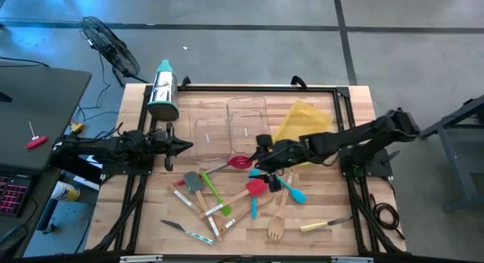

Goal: Pick & Place Kitchen Items
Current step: Put the orange spatula into the left transparent bin

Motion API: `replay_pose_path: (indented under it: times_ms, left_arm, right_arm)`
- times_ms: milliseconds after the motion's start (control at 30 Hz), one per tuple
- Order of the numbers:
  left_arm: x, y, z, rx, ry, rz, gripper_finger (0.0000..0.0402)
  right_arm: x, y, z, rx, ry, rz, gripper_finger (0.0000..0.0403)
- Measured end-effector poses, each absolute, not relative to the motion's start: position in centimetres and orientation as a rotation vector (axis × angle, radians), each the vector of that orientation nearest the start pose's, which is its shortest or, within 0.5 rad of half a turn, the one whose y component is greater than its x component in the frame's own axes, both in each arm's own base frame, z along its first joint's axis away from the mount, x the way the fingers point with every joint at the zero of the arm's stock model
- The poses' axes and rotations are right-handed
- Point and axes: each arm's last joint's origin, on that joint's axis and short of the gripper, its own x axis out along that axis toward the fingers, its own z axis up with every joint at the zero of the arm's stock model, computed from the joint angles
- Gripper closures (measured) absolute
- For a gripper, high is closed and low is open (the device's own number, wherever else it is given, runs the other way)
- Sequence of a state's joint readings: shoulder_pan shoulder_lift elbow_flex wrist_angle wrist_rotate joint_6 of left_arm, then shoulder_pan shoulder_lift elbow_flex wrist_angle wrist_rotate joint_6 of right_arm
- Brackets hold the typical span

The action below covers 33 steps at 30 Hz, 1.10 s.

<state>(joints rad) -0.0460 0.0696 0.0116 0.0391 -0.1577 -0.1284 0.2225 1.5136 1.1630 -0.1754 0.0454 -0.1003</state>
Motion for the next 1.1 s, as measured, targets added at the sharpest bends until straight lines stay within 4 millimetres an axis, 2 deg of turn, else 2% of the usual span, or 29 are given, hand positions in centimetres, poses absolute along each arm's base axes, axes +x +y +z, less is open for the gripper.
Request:
replay_pose_path:
  times_ms: [233,500,667,967,1100]
  left_arm:
    - [10.1,0.0,16.6,-0.126,0.012,0.112,0.0402]
    - [10.1,0.0,16.6,-0.126,0.012,0.113,0.0402]
    - [10.1,0.0,16.6,-0.126,0.012,0.113,0.0402]
    - [10.1,0.0,16.6,-0.126,0.012,0.113,0.0402]
    - [10.1,0.0,16.6,-0.126,0.012,0.113,0.0402]
  right_arm:
    - [35.4,8.4,26.5,-0.157,0.536,0.268,0.0168]
    - [37.9,10.7,22.5,-0.199,0.514,0.226,0.0168]
    - [38.0,12.7,20.9,-0.239,0.518,0.283,0.0168]
    - [37.3,15.1,20.8,-0.167,0.519,0.315,0.0168]
    - [37.5,15.9,19.2,-0.161,0.552,0.325,0.0168]
